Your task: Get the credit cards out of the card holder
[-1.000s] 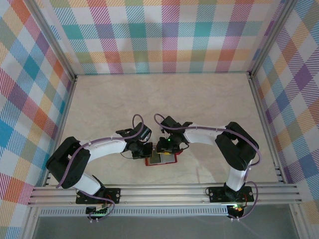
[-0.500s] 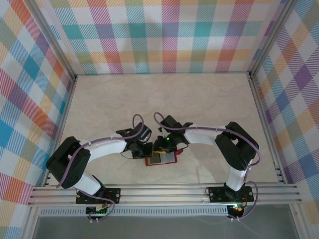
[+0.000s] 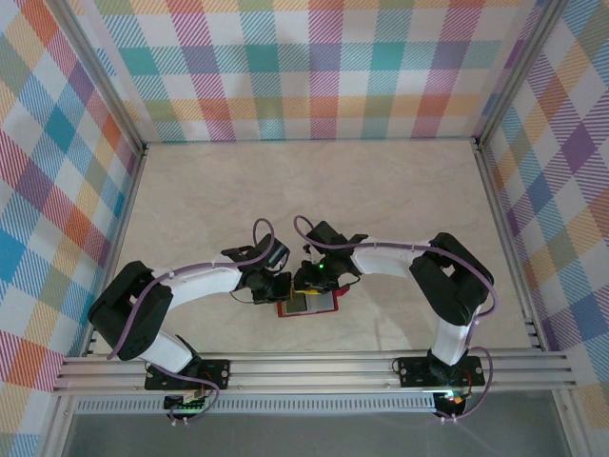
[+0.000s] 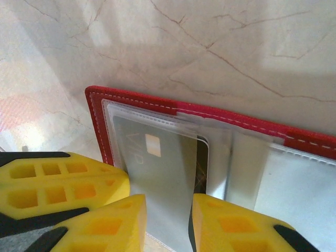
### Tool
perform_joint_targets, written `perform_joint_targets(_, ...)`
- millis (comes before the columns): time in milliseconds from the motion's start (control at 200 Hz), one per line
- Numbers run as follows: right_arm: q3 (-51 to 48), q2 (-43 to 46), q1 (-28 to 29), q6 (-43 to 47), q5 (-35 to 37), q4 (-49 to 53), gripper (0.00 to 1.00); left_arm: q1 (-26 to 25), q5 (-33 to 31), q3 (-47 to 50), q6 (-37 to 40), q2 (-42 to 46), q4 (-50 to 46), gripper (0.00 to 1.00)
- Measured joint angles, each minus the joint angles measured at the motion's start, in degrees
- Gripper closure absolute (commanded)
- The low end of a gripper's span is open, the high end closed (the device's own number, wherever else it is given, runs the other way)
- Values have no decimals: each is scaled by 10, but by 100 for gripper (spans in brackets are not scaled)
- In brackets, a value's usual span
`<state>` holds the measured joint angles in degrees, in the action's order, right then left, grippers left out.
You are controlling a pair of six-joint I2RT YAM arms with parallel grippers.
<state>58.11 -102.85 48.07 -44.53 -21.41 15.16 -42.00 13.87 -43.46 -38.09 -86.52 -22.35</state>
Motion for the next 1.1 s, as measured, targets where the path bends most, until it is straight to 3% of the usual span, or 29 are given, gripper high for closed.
perform_joint_targets(1100,1,-9,0,3,-29,-8,72,0,0,0,0,0,0,98)
